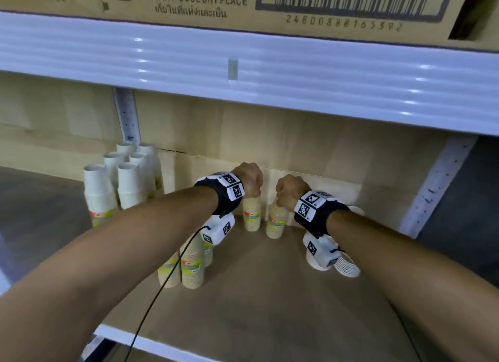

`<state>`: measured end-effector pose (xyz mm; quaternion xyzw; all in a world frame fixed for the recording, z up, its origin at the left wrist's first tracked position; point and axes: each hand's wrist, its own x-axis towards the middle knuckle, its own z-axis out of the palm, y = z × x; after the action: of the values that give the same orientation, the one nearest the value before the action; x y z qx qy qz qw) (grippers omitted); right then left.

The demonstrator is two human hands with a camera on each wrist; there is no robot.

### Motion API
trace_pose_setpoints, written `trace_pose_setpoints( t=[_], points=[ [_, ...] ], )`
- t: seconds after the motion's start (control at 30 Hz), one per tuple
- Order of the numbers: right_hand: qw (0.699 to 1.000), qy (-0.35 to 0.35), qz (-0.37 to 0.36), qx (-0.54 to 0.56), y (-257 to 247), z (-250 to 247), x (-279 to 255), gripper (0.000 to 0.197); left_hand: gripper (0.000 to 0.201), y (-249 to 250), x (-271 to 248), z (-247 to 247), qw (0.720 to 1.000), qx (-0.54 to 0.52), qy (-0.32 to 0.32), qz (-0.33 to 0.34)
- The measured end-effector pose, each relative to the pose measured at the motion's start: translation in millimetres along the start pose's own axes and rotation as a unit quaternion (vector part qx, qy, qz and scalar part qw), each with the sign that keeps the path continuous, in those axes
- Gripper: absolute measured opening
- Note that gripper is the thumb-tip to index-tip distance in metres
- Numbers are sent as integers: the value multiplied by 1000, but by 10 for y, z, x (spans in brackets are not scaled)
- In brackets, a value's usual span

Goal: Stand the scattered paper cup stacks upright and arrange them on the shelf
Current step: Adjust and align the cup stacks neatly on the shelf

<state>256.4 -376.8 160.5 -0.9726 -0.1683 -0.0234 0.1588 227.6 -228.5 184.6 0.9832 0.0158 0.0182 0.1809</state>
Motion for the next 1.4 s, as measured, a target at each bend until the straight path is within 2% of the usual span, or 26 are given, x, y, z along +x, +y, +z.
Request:
trace_pose_setpoints(
  t=[0.13, 0.3, 0.77, 0.93, 1.1, 1.17, 1.3, 1.4],
  points=[
    [1000, 11, -1, 6, 81, 141, 194, 26, 34, 9, 218, 88, 1000, 1, 4, -11],
    [1000, -15, -1, 15, 152, 203, 399, 25, 29, 5, 427, 184, 1000, 9, 1, -21],
    [999, 11, 7, 46, 198, 301, 663, 26, 27, 42, 725, 358, 999, 36, 2, -17],
    [998, 8, 6, 56, 181, 315, 656, 26, 25, 44, 718, 350, 999, 49, 3, -9],
    [998, 6, 13, 69, 209, 284, 591, 47, 22, 25, 674, 263, 999, 35, -16, -15],
    [997, 27, 11, 76, 195, 230, 557, 48, 27, 3, 630, 187, 1000, 14, -11, -16],
    [998, 34, -13, 47, 60, 57, 468, 48, 50, -39, 438, -62, 1000, -6, 4, -10],
    [998, 34, -38, 45, -110, -54, 363, 48, 47, -45, 225, -326, 999, 44, -4, -3]
  ],
)
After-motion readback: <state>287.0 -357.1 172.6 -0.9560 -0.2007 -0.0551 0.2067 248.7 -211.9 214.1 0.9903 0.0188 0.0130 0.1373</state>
